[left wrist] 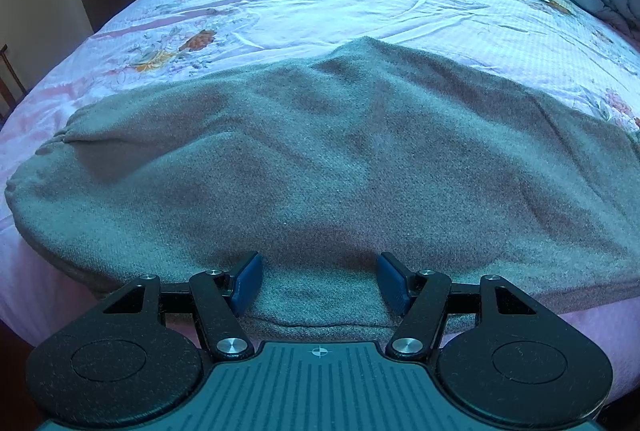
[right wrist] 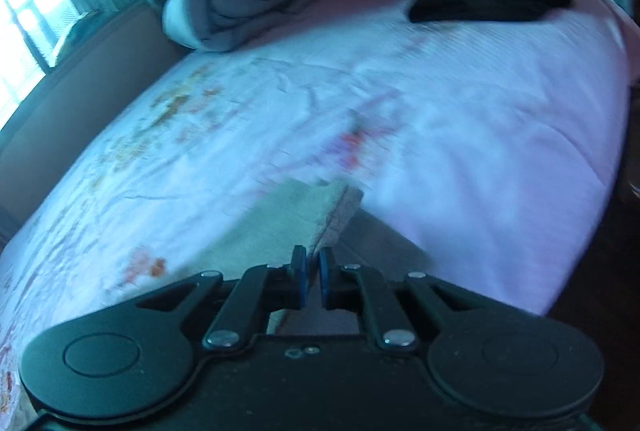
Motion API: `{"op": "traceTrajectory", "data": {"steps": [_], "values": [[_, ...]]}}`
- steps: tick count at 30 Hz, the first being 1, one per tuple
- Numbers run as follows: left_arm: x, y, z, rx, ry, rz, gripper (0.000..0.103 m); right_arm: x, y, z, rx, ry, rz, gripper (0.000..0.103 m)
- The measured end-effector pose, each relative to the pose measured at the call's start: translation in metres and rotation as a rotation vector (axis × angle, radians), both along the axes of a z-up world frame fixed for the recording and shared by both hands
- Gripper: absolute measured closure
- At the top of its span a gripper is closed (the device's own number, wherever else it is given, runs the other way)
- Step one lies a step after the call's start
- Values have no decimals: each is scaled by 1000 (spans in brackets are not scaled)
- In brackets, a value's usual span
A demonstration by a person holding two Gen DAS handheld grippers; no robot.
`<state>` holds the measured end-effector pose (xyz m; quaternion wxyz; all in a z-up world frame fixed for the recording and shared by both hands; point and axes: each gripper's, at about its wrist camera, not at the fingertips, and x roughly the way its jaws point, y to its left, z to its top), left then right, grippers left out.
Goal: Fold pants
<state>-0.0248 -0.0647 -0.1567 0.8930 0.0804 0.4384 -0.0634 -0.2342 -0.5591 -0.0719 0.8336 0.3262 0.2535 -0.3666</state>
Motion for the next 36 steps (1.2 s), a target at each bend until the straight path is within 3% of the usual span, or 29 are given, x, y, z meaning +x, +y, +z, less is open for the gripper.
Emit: {"op": "traceTrajectory", "data": {"steps": [4,6,7,8,16,22,31,34,36], "values": [[-1,1,0,-4,-3,-1,39,-18,-5,-18,57,9,-52,103],[-1,1,0,-5,-2,0,39,-17,-7,-22,109,-30,-18,103],[-1,1,0,-7,-3,1,39,-16,-9,-23,139,-49,-26,93],[-2,1,0,-4,-5,0,39,-14,-10,-24,151,-60,-42,90],[-4,-6,-1,39,-17,0,39,12,-25,-35,191,-12,-30,89],[-6,-13,-2,77,-32,8,39,16,-26,-35,178,-4,-16,96],[-4,-10,-2,57,-25,16,38,12,-35,-39,236,-42,-71,86],[-4,-9,-2,53,-22,14,38,18,-33,-34,196,-26,-61,103],[-3,-8,-2,49,-20,13,38,15,-28,-25,159,-30,-52,103]]}}
